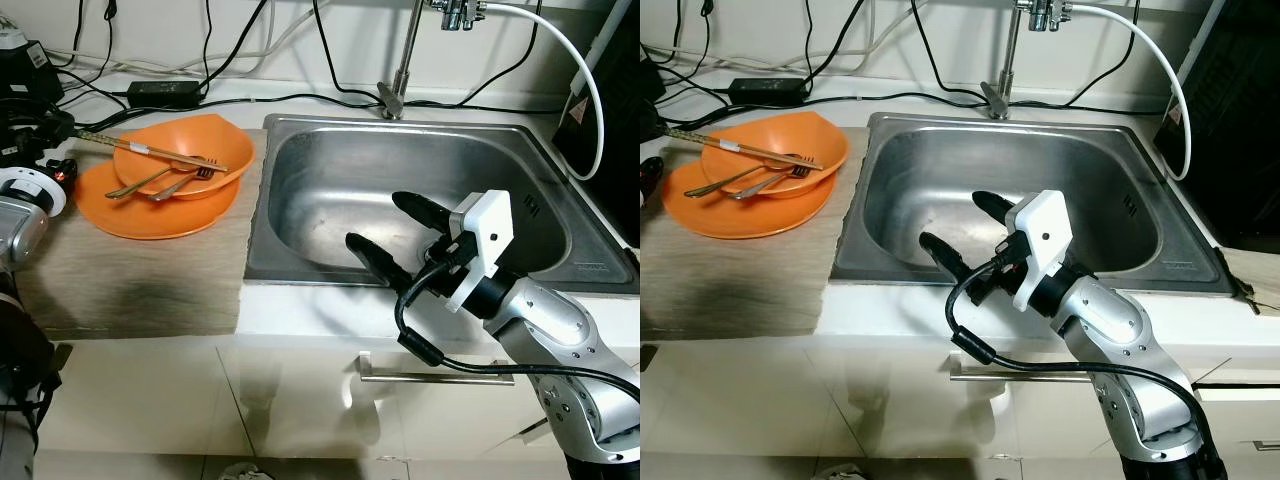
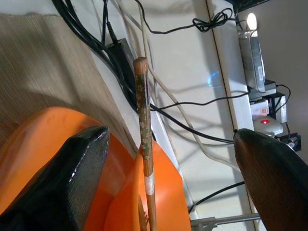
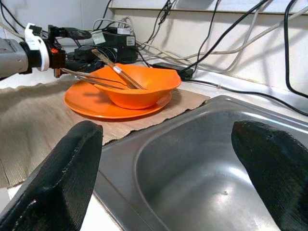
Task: Kitchen organization
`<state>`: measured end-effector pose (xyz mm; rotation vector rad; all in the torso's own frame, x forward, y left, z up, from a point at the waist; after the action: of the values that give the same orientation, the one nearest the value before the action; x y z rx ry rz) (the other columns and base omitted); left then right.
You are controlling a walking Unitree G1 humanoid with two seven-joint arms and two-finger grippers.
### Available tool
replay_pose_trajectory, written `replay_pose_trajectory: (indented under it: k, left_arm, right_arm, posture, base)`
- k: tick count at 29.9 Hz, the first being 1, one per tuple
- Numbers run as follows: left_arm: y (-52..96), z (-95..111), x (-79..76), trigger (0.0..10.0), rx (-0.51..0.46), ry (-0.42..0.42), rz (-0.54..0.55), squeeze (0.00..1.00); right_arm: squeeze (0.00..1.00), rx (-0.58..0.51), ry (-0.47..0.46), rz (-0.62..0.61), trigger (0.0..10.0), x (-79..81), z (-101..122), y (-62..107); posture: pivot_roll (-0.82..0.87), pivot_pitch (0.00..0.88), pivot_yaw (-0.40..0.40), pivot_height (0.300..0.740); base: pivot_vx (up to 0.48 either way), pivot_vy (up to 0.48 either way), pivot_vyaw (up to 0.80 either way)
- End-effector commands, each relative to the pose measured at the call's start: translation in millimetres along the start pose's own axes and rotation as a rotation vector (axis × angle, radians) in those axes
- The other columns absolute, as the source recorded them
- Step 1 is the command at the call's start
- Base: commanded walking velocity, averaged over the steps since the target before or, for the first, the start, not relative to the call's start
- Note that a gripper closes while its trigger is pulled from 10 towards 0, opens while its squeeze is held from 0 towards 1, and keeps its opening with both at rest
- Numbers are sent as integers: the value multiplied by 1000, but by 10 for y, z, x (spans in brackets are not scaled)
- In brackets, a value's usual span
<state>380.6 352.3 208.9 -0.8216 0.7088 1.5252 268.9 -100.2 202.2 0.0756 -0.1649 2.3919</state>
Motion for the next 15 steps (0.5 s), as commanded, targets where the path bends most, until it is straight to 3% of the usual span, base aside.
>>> replay_pose_trajectory:
  k: [1, 3, 4, 5, 6, 7, 15]
  left_arm:
    - [-48, -33, -48, 10000, 2, -12, 16, 1000]
    - [-83, -56, -81, 10000, -7, -22, 22, 1000]
    - [-92, -69, -96, 10000, -5, -19, 20, 588]
    - [-99, -77, -105, 10000, -4, -16, 18, 588]
    - [-106, -86, -115, 10000, -3, -21, 17, 55]
    - [-116, -96, -131, 10000, -3, -19, 13, 0]
    - [-183, -155, -238, 10000, -4, -36, -2, 0]
  right_arm:
    - [0, 4, 11, 13, 10000, 20, 32, 14]
    - [0, 4, 12, 14, 10000, 21, 33, 11]
    - [0, 4, 12, 14, 10000, 21, 33, 9]
    - [0, 5, 12, 14, 10000, 21, 33, 8]
    - [0, 5, 12, 14, 10000, 20, 34, 8]
    - [0, 5, 12, 14, 10000, 19, 35, 7]
    - [0, 4, 14, 9, 10000, 11, 40, 6]
  posture:
    - [-46, 0, -5, 740]
    - [-47, 0, -5, 740]
    - [-48, 0, -5, 740]
    - [-48, 0, -5, 740]
    - [-50, 0, -4, 740]
    - [-50, 0, -4, 740]
    - [-55, 0, 0, 740]
  base:
    - [0, 0, 0]
    - [0, 0, 0]
    - [0, 0, 0]
    - [0, 0, 0]
    - [0, 0, 0]
    - [0, 0, 0]
    - [0, 0, 0]
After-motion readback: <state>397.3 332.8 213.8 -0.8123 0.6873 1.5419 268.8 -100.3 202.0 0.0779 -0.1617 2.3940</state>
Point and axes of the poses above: a point about 5 cm out from each wrist's last joint towards the gripper, its own y axis pointing back from the gripper into the wrist, its own z axis along the axis of the wrist's last joint, x = y × z, the point moved 3 cm from there along -y, pointing out of the wrist towards the gripper, and after that the axes turned 10 degrees about -y, right-handed, at the moved point
